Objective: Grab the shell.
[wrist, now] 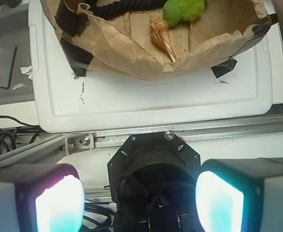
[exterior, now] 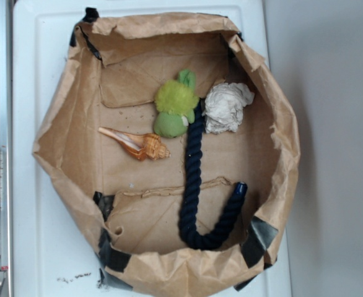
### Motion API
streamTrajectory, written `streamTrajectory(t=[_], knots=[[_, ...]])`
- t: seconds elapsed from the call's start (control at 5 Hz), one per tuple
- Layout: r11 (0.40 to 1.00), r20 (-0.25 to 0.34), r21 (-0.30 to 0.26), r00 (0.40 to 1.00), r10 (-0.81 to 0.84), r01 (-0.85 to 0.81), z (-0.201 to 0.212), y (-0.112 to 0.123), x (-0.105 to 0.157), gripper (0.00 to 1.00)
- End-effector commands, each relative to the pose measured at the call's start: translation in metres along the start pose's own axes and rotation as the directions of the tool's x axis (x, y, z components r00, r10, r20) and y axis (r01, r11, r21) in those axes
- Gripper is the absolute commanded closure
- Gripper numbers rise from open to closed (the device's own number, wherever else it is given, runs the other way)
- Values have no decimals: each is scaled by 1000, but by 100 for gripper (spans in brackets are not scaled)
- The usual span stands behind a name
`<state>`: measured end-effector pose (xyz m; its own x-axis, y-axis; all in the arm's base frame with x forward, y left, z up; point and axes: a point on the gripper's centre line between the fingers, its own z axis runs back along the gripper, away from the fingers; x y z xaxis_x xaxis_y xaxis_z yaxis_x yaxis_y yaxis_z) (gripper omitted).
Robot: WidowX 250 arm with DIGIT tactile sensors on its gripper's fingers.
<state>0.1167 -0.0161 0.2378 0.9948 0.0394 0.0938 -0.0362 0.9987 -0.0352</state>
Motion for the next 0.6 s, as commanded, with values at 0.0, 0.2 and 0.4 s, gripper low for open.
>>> streamTrajectory(t=[0.0, 0.2, 0.4], knots=[[1000, 0, 0, 1000, 0, 0, 0, 0, 0, 0], [1000, 32, 1, 999, 22, -23, -9, 0, 37, 0], [999, 48, 3, 997, 53, -53, -13, -9, 54, 0]])
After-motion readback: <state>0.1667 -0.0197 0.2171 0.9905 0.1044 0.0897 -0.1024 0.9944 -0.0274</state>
